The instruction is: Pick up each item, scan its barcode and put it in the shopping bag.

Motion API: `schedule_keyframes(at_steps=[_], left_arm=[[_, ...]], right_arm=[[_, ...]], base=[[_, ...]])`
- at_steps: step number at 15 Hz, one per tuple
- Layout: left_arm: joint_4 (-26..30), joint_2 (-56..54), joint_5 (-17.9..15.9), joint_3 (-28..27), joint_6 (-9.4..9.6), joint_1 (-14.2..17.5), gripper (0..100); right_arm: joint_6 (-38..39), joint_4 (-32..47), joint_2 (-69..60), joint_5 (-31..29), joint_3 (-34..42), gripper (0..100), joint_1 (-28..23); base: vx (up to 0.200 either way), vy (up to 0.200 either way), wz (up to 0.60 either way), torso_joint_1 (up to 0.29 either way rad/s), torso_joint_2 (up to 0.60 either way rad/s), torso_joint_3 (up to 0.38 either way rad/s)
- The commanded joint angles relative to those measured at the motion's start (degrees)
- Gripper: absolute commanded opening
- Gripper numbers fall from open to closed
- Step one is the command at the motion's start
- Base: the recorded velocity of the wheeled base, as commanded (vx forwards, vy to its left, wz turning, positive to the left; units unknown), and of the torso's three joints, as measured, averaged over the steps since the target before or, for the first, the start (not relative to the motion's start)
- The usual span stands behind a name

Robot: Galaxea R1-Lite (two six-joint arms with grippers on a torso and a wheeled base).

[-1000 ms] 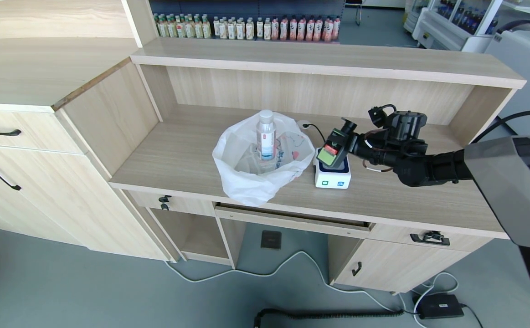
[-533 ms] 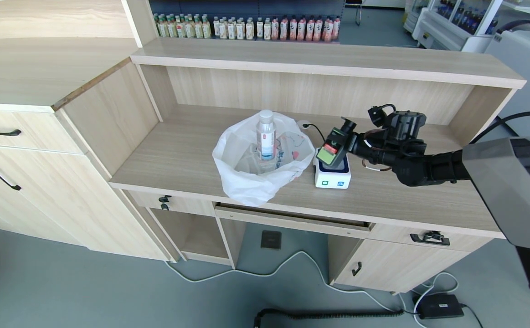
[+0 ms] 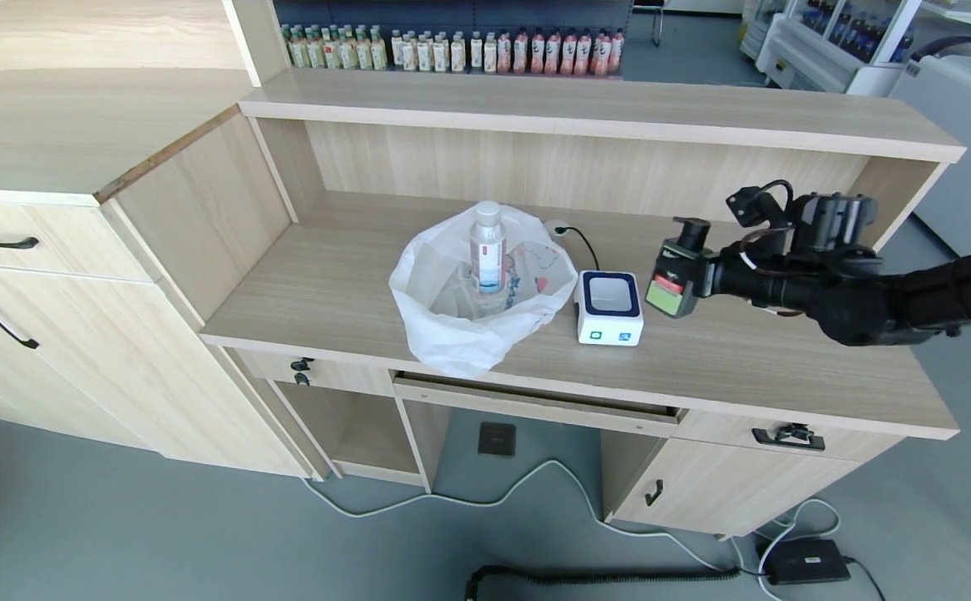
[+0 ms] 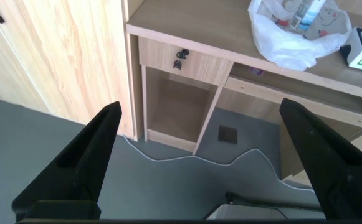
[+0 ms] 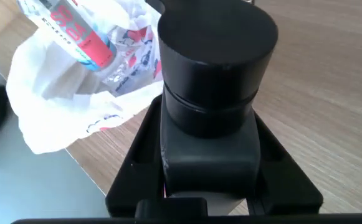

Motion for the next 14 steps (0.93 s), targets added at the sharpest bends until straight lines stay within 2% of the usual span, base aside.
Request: schedule_keyframes(at_steps=[1,3,8,12,14], left_arm=[[-0.02,-0.02,0.0,0.01,-0.01,0.0,100],[-0.02,-0.02,0.0,0.01,-0.01,0.0,100],[-0.02,-0.02,0.09,0.01,-0.01,0.0,100],[-0.02,-0.02,0.09,0.01,-0.01,0.0,100],[-0.02,-0.02,0.0,0.01,-0.01,0.0,100]], right_arm=[[-20.21,-2.15,-21.88,0.07,22.1,0,-14.28],[-27.15,-5.32,-27.59,0.42,28.69,0,-20.52],[-25.48,-13.14,-29.35,0.51,30.97,0,-21.75],[-2.8,-34.23,-24.69,-0.02,28.95,0,-14.81],[-2.1,-36.78,-23.37,-0.11,27.11,0,-14.01]], base=[[0.0,0.0,0.0,0.0,0.0,0.0],[0.0,0.0,0.0,0.0,0.0,0.0],[0.0,0.0,0.0,0.0,0.0,0.0],[0.0,0.0,0.0,0.0,0.0,0.0],[0.0,0.0,0.0,0.0,0.0,0.0]])
